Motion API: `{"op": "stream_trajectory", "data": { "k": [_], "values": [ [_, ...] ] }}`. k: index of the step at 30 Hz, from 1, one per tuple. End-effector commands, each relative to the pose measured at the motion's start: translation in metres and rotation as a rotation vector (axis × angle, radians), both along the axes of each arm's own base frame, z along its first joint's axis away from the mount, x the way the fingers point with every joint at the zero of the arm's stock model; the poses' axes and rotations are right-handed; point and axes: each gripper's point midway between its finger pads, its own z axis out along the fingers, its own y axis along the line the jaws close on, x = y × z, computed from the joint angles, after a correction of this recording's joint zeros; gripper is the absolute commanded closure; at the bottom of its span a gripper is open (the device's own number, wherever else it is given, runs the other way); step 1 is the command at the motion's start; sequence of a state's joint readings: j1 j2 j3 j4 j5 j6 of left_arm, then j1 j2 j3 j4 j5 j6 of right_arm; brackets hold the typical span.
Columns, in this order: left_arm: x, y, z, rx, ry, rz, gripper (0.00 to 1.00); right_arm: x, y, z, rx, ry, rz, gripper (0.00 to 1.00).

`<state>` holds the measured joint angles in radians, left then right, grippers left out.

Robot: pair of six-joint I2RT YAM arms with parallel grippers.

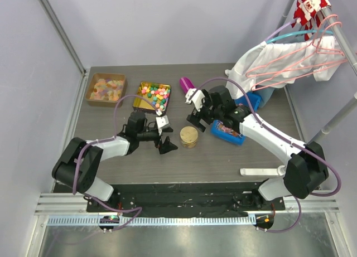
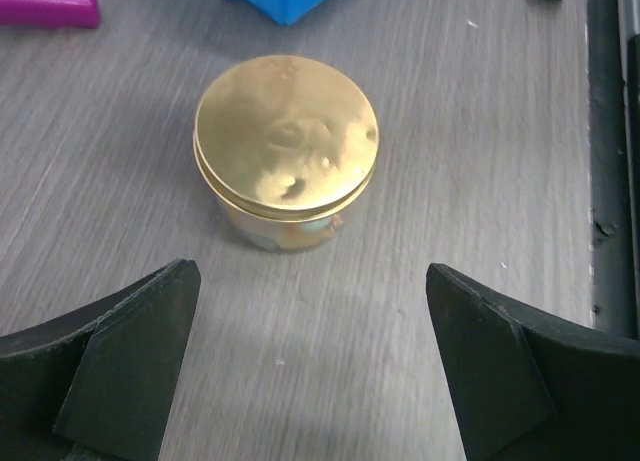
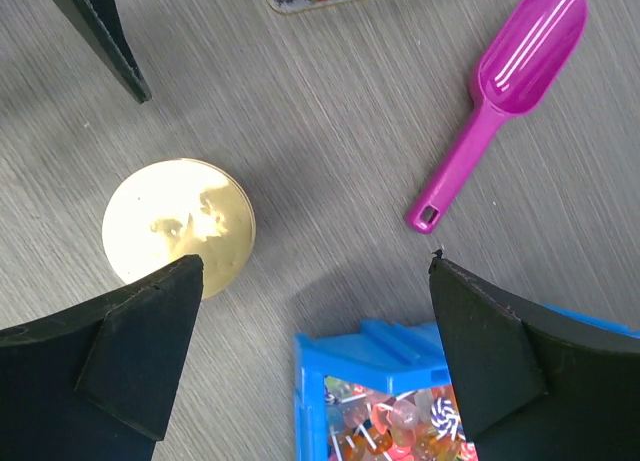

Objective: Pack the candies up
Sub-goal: Screw the bottle lid onto the packing bottle.

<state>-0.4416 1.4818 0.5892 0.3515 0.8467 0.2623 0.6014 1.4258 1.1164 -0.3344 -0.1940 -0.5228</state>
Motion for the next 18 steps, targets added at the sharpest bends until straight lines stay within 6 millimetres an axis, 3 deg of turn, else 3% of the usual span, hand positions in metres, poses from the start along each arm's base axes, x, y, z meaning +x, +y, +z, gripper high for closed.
{"op": "stream_trajectory", "data": {
  "k": [1,3,9,10,12,13,14,15,18],
  "values": [
    [0.022,-0.019,0.019,-0.133,-0.156,0.039,0.0,-0.004,-0.002,0.01,0.018,-0.013,0.023,0.0],
    [0.028,-0.024,0.004,-0.125,-0.094,0.074,0.0,-0.006,-0.003,0.008,0.014,-0.006,0.027,0.0],
    [0.03,-0.033,-0.012,-0.181,-0.104,0.101,0.0,-0.008,-0.009,0.009,0.017,-0.007,0.024,0.0],
    [0.029,-0.033,-0.024,-0.169,-0.086,0.1,0.0,-0.007,-0.011,0.009,0.019,-0.008,0.023,0.0],
    [0.031,-0.037,-0.024,-0.192,-0.105,0.098,0.0,-0.008,-0.013,0.006,0.011,-0.004,0.024,0.0],
    [0.028,-0.038,-0.036,-0.191,-0.088,0.093,0.0,-0.008,-0.015,0.005,0.008,-0.001,0.022,0.0],
    [0.027,-0.04,-0.035,-0.208,-0.106,0.081,0.0,-0.008,-0.017,0.004,0.004,0.0,0.023,0.0],
    [0.03,-0.043,-0.021,-0.271,-0.167,0.084,0.0,-0.008,-0.019,0.004,0.001,0.001,0.02,0.0],
    [0.02,-0.055,-0.031,-0.298,-0.123,0.045,0.0,-0.006,-0.026,0.002,-0.001,0.022,0.01,0.0]
  ]
}}
